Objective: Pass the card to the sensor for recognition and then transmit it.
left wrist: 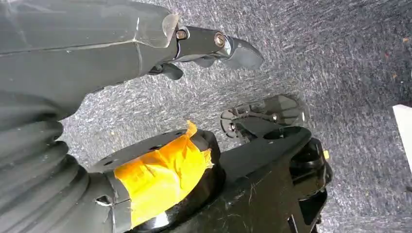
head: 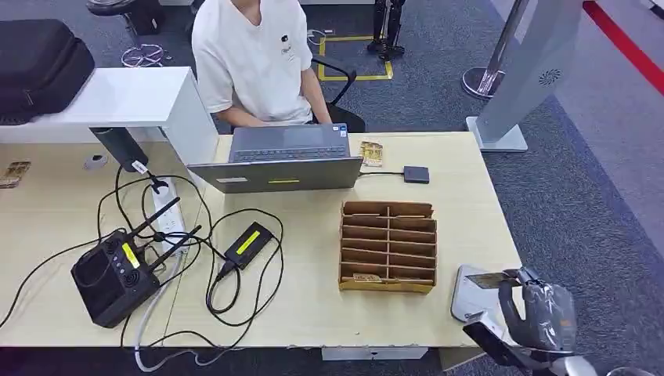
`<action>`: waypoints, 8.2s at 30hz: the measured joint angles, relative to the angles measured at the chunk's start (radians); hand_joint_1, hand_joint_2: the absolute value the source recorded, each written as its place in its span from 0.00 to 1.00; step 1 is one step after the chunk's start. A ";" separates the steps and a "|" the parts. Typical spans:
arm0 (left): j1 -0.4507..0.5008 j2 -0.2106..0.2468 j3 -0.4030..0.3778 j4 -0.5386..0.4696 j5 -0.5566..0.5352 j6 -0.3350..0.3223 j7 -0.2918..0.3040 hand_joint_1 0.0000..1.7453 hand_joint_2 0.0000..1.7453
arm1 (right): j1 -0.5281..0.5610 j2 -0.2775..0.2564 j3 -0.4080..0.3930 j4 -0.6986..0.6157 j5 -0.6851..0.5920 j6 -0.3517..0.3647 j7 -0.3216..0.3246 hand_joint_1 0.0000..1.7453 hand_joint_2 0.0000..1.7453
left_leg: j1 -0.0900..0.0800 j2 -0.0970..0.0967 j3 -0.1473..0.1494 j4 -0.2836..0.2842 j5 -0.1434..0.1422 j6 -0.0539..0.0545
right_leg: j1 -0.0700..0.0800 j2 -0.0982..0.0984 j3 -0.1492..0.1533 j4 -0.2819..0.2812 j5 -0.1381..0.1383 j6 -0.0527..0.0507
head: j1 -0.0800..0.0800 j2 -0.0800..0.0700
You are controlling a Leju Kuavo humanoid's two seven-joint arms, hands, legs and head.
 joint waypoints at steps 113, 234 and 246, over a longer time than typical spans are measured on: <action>-0.024 0.008 0.037 0.000 -0.114 -0.152 -0.012 0.00 1.00 | -0.884 0.116 0.504 0.489 0.480 -0.024 0.356 0.00 1.00 | 0.002 0.006 -0.004 0.001 0.009 -0.005 | 0.001 0.007 -0.009 0.005 0.008 -0.004 | 0.001 0.000; -0.018 -0.012 0.173 0.000 -0.152 -0.069 -0.100 0.00 1.00 | -0.171 0.001 0.471 0.081 0.288 0.085 0.299 0.00 1.00 | 0.001 0.005 -0.006 0.000 0.004 -0.004 | 0.001 0.004 -0.009 0.004 0.005 -0.003 | 0.000 0.000; -0.018 -0.012 0.173 0.000 -0.158 -0.070 -0.100 0.00 1.00 | -0.171 0.004 0.433 0.110 0.279 0.082 0.295 0.00 1.00 | 0.001 0.005 -0.006 0.000 0.004 -0.004 | 0.001 0.004 -0.009 0.004 0.005 -0.003 | 0.001 0.000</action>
